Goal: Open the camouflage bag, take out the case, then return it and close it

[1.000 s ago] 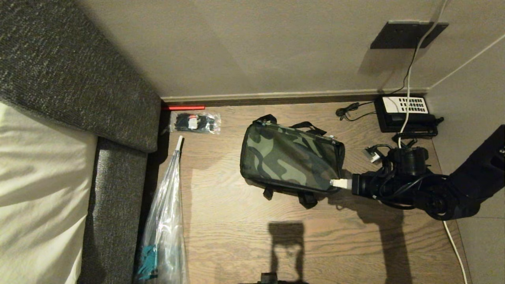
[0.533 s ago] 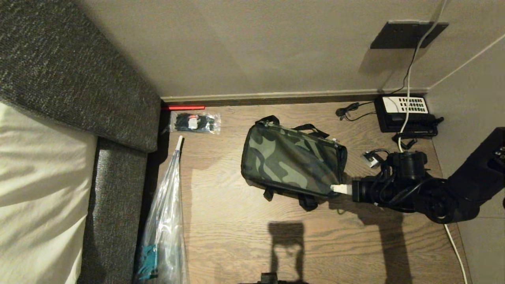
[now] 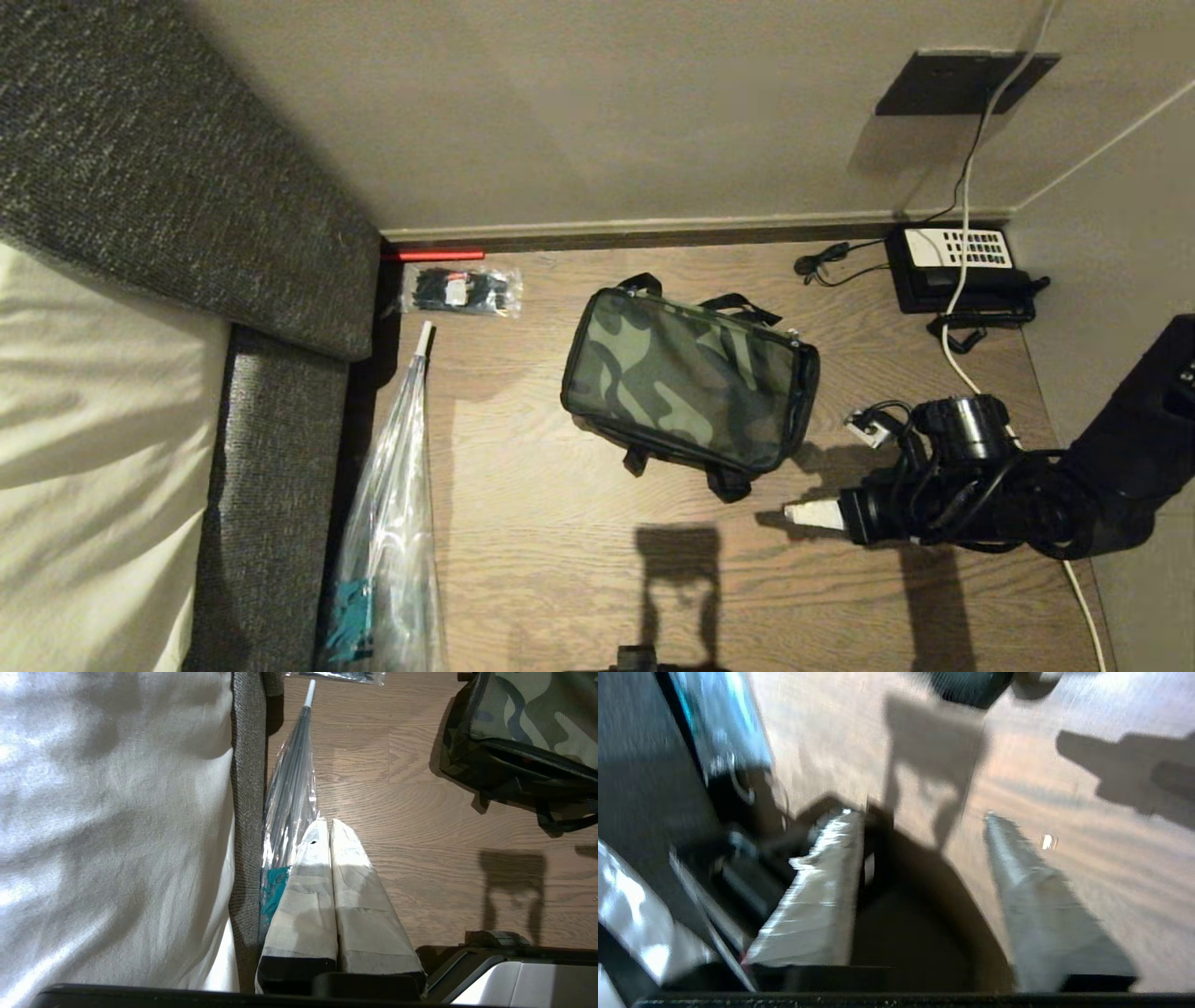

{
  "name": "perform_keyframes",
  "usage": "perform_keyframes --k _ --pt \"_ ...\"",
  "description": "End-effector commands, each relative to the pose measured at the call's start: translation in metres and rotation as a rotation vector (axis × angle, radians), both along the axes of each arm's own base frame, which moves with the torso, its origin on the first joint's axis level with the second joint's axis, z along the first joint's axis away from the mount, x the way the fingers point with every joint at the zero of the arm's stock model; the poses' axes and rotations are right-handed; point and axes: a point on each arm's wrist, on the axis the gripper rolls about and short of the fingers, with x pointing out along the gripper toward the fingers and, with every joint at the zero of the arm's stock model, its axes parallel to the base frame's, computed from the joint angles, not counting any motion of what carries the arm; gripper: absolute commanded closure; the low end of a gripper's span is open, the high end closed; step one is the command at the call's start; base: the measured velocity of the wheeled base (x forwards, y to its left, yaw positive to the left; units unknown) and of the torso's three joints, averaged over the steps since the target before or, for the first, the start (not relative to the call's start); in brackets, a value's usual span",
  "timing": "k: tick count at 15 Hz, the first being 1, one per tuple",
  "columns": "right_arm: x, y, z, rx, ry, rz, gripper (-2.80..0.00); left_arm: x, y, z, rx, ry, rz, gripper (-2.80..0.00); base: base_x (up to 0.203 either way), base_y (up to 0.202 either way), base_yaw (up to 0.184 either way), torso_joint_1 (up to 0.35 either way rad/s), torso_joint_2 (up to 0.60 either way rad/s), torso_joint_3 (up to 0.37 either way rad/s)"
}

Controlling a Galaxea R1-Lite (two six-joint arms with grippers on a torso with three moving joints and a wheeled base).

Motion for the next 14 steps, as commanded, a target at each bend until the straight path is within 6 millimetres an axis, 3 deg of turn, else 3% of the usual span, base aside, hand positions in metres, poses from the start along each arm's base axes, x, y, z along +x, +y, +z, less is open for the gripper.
perform_keyframes --k 1,3,6,7,11,14 --pt "-0.014 -0.002 0.022 -0.002 -0.061 0.019 -2.8 0.0 0.0 0.0 0.0 -0.002 0.0 0.0 0.0 0.0 0.0 0.0 0.0 0.0" --pt "-0.034 -0.007 0.043 0.006 -0.083 0.009 -2.8 0.0 0.0 0.0 0.0 -0.002 0.001 0.0 0.0 0.0 0.0 0.0 0.0 0.0" --pt "-0.084 -0.016 0.072 0.059 -0.07 -0.031 -2.8 0.0 0.0 0.0 0.0 -0.002 0.001 0.0 0.0 0.0 0.0 0.0 0.0 0.0" --pt "-0.103 -0.018 0.081 0.08 -0.083 -0.045 0.0 0.0 0.0 0.0 0.0 -0.002 0.002 0.0 0.0 0.0 0.0 0.0 0.0 0.0" --pt "-0.169 -0.024 0.116 0.138 -0.175 -0.158 0.0 0.0 0.0 0.0 0.0 -0.002 0.0 0.0 0.0 0.0 0.0 0.0 0.0 0.0" --pt "-0.217 -0.028 0.13 0.109 -0.241 -0.247 0.0 0.0 0.0 0.0 0.0 -0.002 0.0 0.0 0.0 0.0 0.0 0.0 0.0 0.0"
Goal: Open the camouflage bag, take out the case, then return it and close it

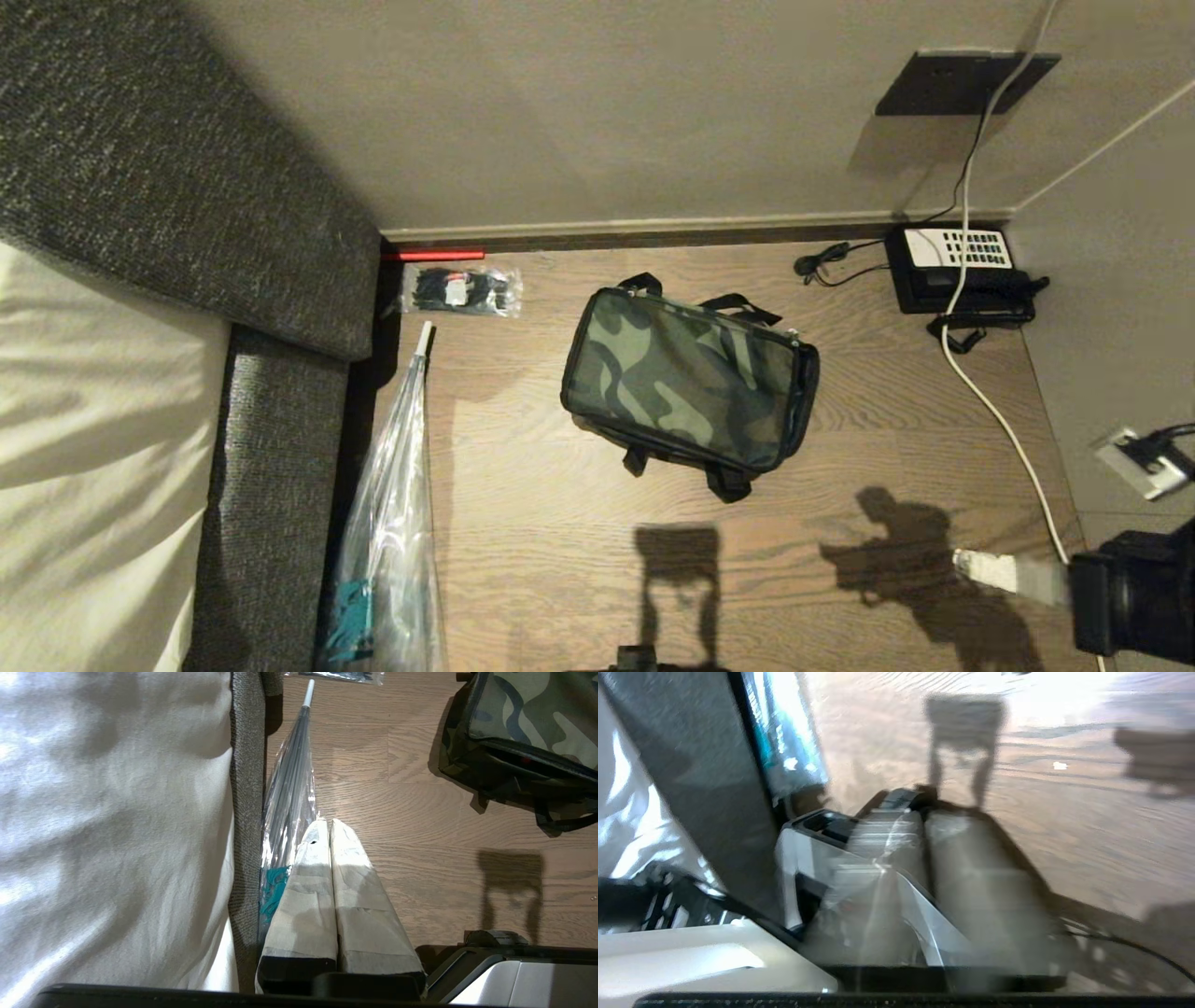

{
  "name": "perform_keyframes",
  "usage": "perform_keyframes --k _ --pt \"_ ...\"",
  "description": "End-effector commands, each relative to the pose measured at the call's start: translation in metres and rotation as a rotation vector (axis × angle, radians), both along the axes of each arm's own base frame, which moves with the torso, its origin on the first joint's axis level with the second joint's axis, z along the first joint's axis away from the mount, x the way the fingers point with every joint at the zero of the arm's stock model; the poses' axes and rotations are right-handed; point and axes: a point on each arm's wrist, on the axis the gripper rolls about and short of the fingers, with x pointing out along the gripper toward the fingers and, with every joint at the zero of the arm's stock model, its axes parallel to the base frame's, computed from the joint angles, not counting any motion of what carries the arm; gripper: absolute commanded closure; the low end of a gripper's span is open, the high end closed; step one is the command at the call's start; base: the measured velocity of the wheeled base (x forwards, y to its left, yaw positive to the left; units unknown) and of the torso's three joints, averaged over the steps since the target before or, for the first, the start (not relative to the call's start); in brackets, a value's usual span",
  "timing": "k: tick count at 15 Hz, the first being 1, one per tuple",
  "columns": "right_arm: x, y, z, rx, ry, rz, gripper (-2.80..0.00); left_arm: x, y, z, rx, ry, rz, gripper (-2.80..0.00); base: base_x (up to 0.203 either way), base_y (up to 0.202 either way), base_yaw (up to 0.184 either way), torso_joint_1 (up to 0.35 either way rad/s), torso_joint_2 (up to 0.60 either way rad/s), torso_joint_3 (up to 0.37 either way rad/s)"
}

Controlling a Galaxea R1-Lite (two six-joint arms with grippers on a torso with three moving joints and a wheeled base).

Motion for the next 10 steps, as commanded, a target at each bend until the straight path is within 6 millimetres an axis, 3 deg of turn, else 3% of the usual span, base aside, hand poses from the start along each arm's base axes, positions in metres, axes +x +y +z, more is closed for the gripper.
perform_keyframes --k 1,3,5,7,10 --pt "-0.053 -0.003 0.02 -0.014 -0.17 -0.028 0.0 0.0 0.0 0.0 0.0 -0.002 0.002 0.0 0.0 0.0 0.0 0.0 0.0 0.0" --pt "-0.088 -0.007 0.018 -0.078 -0.24 -0.061 0.0 0.0 0.0 0.0 0.0 -0.002 0.001 0.0 0.0 0.0 0.0 0.0 0.0 0.0" --pt "-0.118 -0.01 0.001 -0.162 -0.292 -0.113 0.0 0.0 0.0 0.0 0.0 -0.002 0.002 0.0 0.0 0.0 0.0 0.0 0.0 0.0" --pt "-0.134 -0.013 -0.027 -0.227 -0.312 -0.175 0.0 0.0 0.0 0.0 0.0 -0.002 0.001 0.0 0.0 0.0 0.0 0.0 0.0 0.0" --pt "-0.141 -0.017 -0.048 -0.331 -0.353 -0.319 0.0 0.0 0.0 0.0 0.0 -0.002 0.001 0.0 0.0 0.0 0.0 0.0 0.0 0.0"
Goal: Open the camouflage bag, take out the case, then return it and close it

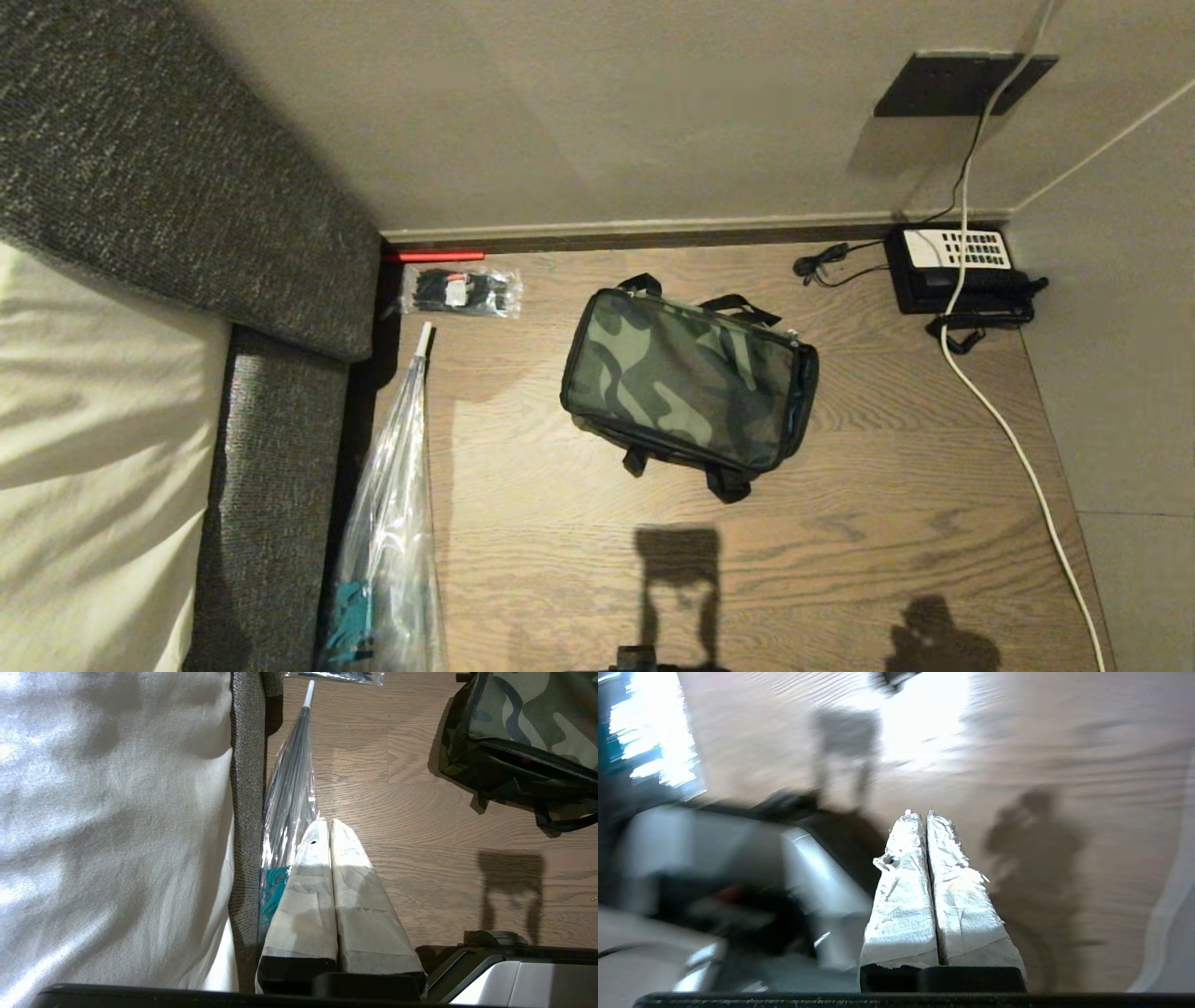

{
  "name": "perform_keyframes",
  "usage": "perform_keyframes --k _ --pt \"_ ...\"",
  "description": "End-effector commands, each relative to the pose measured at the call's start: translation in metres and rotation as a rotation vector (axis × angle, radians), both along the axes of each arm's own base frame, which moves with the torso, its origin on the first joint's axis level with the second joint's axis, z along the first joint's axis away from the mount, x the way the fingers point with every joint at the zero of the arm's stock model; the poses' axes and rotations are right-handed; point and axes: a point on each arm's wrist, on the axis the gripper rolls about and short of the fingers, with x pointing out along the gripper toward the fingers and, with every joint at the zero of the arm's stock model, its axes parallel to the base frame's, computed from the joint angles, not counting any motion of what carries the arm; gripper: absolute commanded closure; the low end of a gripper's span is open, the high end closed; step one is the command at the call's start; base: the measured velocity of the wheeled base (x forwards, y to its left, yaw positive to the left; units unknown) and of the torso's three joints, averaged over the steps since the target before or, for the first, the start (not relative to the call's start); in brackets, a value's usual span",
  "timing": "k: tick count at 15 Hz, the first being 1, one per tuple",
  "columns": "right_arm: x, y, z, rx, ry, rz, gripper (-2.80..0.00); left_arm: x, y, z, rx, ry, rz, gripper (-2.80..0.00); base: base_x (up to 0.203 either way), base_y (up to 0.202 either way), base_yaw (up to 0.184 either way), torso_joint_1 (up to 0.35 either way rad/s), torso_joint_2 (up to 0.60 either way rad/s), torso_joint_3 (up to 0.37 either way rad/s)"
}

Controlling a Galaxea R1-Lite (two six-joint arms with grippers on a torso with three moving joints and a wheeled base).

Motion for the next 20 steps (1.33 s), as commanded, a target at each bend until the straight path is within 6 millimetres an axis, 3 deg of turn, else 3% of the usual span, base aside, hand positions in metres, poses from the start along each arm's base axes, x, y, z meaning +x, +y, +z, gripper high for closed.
perform_keyframes --k 1,8,20 --pt "-0.006 -0.003 -0.014 -0.054 -0.098 -0.107 0.0 0.0 0.0 0.0 0.0 -0.001 0.001 0.0 0.0 0.0 0.0 0.0 0.0 0.0" --pt "-0.023 -0.003 -0.024 -0.02 -0.403 -0.17 0.0 0.0 0.0 0.0 0.0 -0.001 0.001 0.0 0.0 0.0 0.0 0.0 0.0 0.0" --pt "-0.024 -0.003 -0.025 0.022 -0.418 -0.178 0.0 0.0 0.0 0.0 0.0 -0.001 0.0 0.0 0.0 0.0 0.0 0.0 0.0 0.0"
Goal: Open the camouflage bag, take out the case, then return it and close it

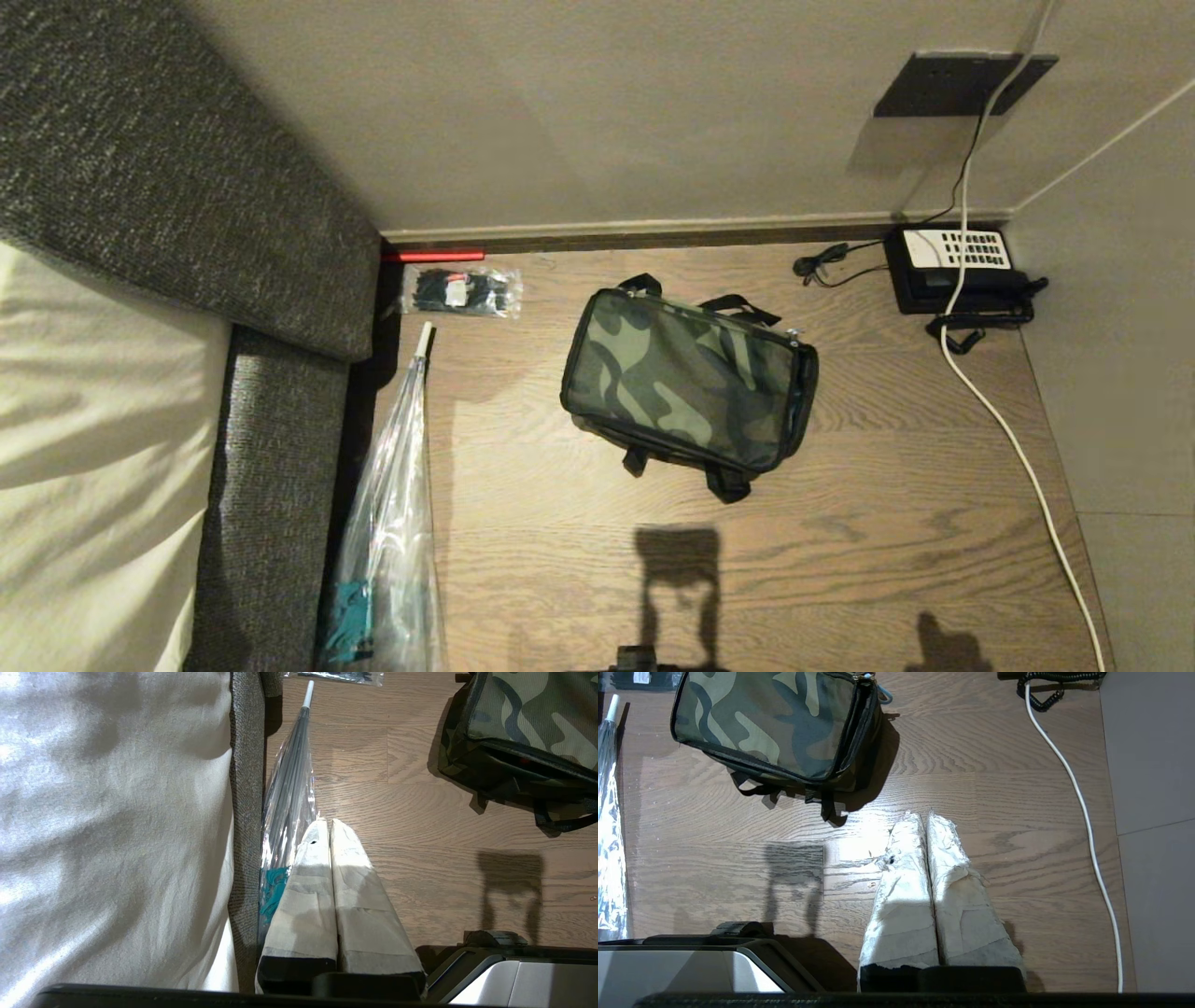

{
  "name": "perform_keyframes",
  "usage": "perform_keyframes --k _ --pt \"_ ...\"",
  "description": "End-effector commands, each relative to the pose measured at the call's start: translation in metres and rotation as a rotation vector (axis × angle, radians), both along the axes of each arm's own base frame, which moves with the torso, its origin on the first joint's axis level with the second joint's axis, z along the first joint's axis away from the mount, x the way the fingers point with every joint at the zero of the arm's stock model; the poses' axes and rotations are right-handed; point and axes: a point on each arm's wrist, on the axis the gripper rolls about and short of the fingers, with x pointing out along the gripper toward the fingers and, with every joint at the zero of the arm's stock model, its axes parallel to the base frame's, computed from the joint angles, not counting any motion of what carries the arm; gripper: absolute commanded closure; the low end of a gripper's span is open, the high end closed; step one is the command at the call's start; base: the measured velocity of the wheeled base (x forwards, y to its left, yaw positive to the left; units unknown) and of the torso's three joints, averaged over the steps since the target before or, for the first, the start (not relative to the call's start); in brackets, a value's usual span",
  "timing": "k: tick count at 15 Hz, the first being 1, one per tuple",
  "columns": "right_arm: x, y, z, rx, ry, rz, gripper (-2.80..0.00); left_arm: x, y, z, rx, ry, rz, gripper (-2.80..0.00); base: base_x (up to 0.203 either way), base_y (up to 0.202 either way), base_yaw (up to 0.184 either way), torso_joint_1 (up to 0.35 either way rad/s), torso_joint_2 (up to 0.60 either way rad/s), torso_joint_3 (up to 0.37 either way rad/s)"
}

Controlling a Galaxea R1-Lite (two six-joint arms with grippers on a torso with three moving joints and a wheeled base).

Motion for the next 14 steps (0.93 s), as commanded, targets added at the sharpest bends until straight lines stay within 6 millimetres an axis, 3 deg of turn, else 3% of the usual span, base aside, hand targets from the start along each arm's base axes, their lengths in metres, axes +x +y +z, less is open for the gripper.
perform_keyframes --k 1,14 --pt "-0.0009 0.0 -0.0044 0.001 -0.014 0.0 0.0 -0.0001 0.0 -0.0001 0.0 -0.001 0.001 0.0 0.0 0.0 0.0 0.0 0.0 0.0" --pt "-0.0009 0.0 -0.0044 0.001 -0.014 0.0 0.0 -0.0001 0.0001 -0.0003 -0.01 0.0 0.002 0.0 0.0 0.0 0.0 0.0 0.0 0.012"
